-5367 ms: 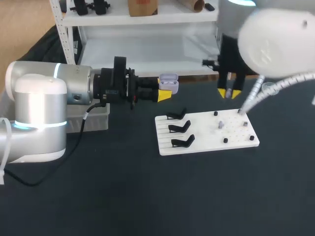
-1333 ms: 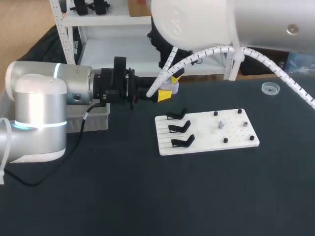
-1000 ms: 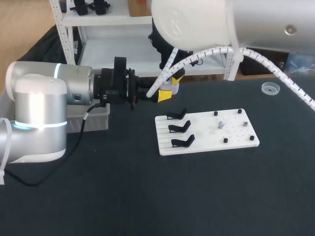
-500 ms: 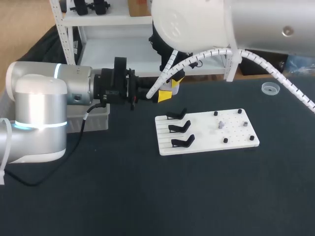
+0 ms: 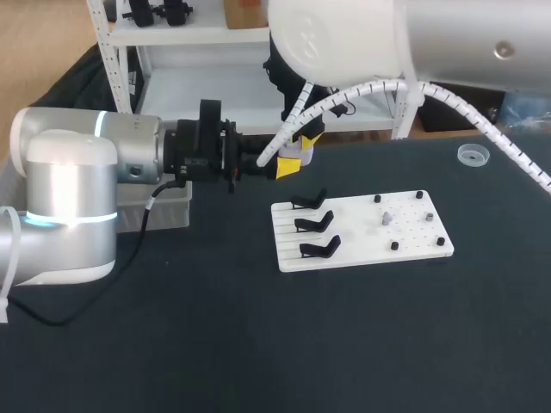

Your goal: Pick up each earbud case from the left stands, insert the matching earbuds, close the lid, and place the case in the box.

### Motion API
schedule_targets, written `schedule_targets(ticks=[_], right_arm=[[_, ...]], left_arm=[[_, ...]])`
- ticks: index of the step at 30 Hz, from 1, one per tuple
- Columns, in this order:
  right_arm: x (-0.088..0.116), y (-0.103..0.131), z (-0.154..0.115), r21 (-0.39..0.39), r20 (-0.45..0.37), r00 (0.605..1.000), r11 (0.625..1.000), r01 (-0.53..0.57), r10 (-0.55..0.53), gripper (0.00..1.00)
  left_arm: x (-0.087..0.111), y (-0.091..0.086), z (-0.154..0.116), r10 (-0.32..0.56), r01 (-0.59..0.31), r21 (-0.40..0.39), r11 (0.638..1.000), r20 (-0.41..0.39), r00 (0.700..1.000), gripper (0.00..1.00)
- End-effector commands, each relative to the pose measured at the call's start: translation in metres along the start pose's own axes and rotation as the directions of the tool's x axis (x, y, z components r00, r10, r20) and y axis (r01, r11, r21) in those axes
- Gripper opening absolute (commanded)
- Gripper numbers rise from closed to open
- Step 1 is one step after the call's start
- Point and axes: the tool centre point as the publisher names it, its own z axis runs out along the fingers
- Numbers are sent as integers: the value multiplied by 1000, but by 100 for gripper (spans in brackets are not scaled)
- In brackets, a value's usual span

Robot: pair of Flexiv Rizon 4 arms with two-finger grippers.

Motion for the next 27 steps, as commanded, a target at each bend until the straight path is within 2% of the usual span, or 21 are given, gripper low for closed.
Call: schedule_targets(ticks=[1, 6, 7, 9, 13, 15, 16, 17, 27], right_arm=[[0, 2, 2, 6, -1, 1000, 1000, 0, 0, 0], [1, 2, 3, 9, -5, 1000, 1000, -2, 2, 0], [1, 2, 3, 9, -6, 1000, 1000, -3, 3, 7], [1, 2, 4, 9, -7, 1000, 1000, -4, 4, 13], [1, 3, 2, 7, -5, 1000, 1000, -6, 6, 16], [0, 3, 2, 6, -4, 1000, 1000, -7, 7, 23], [0, 3, 2, 6, -4, 1000, 1000, -7, 7, 31], [0, 3, 2, 5, -3, 1000, 1000, -7, 7, 34], [1, 2, -5, -3, -2, 1000, 1000, -7, 7, 33]], left_arm=[[0, 1, -1, 1, -1, -1, 1000, 2, 1000, 0], [0, 1, -1, 1, -1, -1, 1000, 2, 1000, 0], [0, 1, -1, 1, -1, -1, 1000, 2, 1000, 0], [0, 1, -1, 1, -1, -1, 1000, 2, 1000, 0], [0, 1, -1, 1, -1, -1, 1000, 2, 1000, 0], [0, 1, -1, 1, -1, -1, 1000, 2, 1000, 0], [0, 1, -1, 1, -1, -1, 1000, 2, 1000, 0], [0, 1, -1, 1, -1, -1, 1000, 2, 1000, 0], [0, 1, -1, 1, -1, -1, 1000, 2, 1000, 0]])
